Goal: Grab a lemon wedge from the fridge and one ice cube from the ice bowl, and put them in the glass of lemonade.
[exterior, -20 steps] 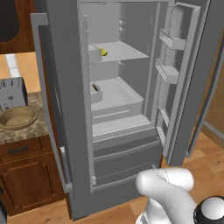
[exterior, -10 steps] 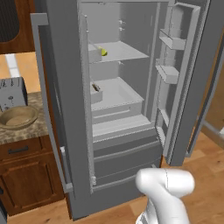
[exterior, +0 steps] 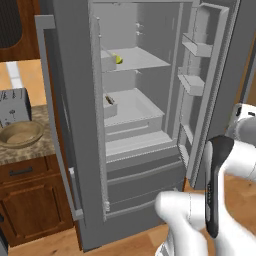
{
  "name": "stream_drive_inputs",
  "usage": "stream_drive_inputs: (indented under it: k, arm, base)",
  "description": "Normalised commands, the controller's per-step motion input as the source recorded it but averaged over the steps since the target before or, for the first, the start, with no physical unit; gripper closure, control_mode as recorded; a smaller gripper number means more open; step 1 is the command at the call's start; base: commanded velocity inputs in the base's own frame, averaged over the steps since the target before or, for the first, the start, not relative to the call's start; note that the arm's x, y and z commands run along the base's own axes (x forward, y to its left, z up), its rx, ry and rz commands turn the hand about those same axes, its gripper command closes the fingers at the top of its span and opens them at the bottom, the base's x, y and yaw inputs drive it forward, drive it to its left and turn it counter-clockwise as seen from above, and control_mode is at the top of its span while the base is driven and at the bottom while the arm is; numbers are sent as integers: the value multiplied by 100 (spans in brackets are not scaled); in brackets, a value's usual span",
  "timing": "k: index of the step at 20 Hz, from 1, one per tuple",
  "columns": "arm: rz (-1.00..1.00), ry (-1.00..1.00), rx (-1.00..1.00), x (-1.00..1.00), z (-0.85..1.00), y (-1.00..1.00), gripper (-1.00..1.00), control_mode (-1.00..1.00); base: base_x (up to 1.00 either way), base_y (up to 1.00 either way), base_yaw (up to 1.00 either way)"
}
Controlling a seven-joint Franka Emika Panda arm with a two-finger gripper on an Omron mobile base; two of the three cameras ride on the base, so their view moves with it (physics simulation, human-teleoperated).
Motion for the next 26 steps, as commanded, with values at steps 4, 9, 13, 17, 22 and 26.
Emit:
stream_drive_inputs:
  k: [4, 9, 13, 17, 22, 26]
  arm:
    - [0, 4, -57, 64, -28, 52, -100, -100]
    - [-2, -1, -39, 100, -88, 29, -100, -100]
    - [-5, 0, -24, 100, -78, 25, -100, -100]
    - [-20, 0, -9, 100, -31, -13, -100, -100]
    - [-32, 3, 23, 95, -1, -97, -100, -100]
    - [-27, 4, 40, 20, -1, -100, -100, -100]
  base:
    - [0, 0, 0]
    - [0, 0, 0]
    - [0, 0, 0]
    - [0, 0, 0]
    - [0, 0, 0]
    - [0, 0, 0]
